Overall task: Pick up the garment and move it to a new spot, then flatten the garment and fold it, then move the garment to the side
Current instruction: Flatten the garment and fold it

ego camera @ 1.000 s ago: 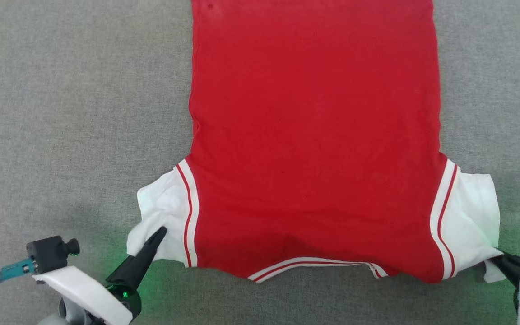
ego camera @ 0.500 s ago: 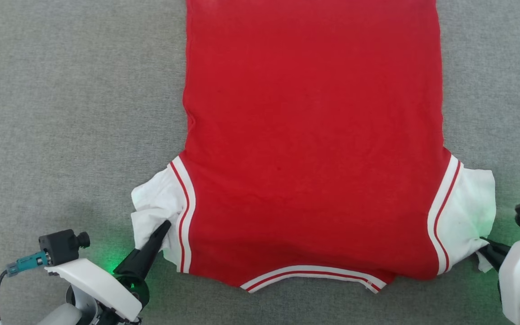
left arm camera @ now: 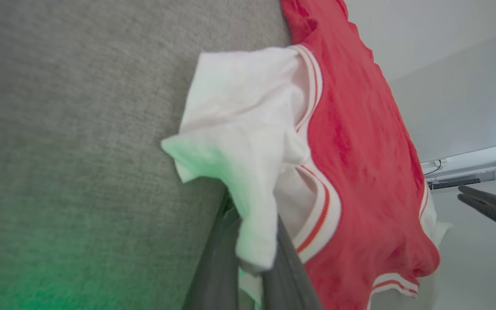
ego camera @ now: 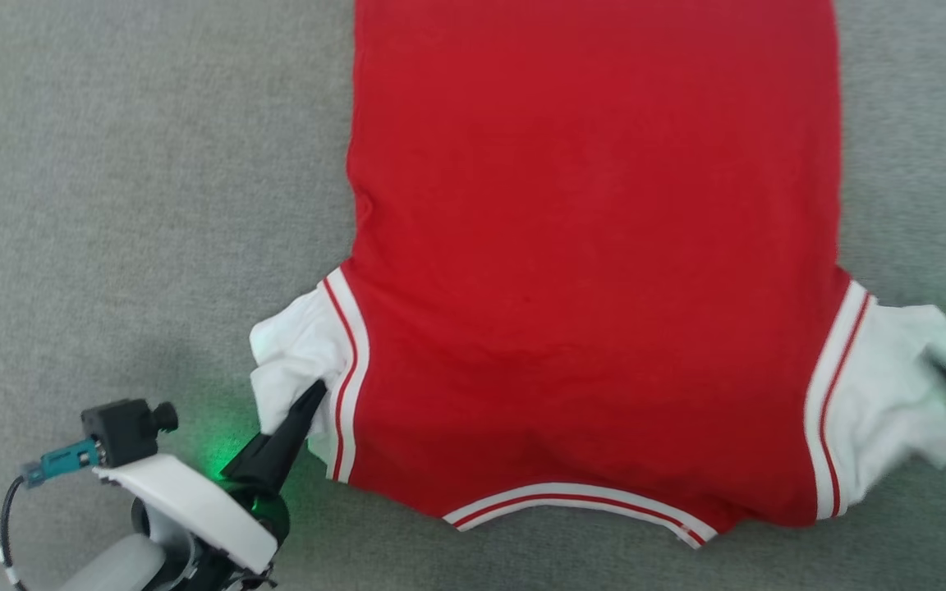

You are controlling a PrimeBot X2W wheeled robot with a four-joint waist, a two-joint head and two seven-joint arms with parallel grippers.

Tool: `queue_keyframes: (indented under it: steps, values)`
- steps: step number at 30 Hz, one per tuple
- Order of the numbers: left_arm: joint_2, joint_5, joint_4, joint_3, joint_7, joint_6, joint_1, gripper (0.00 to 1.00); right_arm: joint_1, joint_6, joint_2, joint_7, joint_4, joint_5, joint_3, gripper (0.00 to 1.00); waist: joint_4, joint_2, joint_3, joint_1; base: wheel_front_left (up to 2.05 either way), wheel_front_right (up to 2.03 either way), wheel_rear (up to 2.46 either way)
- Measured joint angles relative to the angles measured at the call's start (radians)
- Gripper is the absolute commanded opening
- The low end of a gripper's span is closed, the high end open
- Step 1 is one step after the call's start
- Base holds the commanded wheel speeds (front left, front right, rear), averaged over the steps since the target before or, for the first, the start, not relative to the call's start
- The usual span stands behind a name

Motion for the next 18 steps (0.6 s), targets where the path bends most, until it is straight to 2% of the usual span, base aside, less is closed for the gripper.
queue_keyframes:
  steps: [3, 4, 6, 9, 14, 18]
  values:
    - [-0.01, 0.017, -0.013, -0.012, -0.003, 0.0, -0.026, 0.0, -0.155, 0.0, -0.035, 0.063, -0.006, 0.018, -0.014, 1.0, 0.017, 0.0, 0.025, 0.0, 0.0, 0.0, 0.0]
    - [-0.01, 0.017, -0.013, -0.012, -0.003, 0.0, -0.026, 0.0, -0.155, 0.0, -0.035, 0.063, -0.006, 0.018, -0.014, 1.0, 0.017, 0.0, 0.025, 0.0, 0.0, 0.0, 0.0]
    - [-0.019, 0.029, -0.02, -0.028, -0.004, 0.0, -0.053, 0.0, -0.291, 0.0, -0.049, 0.086, 0.048, 0.018, 0.006, 1.0, 0.034, 0.0, 0.044, -0.0001, 0.0, 0.0, 0.0]
    - [-0.034, 0.051, -0.029, -0.059, -0.007, 0.001, -0.097, 0.0, -0.507, 0.0, -0.053, 0.115, 0.181, -0.012, 0.068, 1.0, 0.064, 0.0, 0.077, 0.0, 0.0, 0.0, 0.0]
    - [-0.055, 0.061, -0.041, -0.1, -0.013, 0.001, -0.159, 0.0, -0.861, 0.0, -0.041, 0.156, 0.454, -0.14, 0.177, 1.0, 0.118, 0.0, 0.145, -0.0001, 0.0, 0.0, 0.0]
    - [-0.067, 0.067, -0.054, -0.128, -0.017, -0.002, -0.2, 0.0, -1.079, 0.0, -0.023, 0.195, 0.665, -0.238, 0.213, 1.0, 0.164, 0.0001, 0.202, -0.0001, 0.0, 0.0, 0.0]
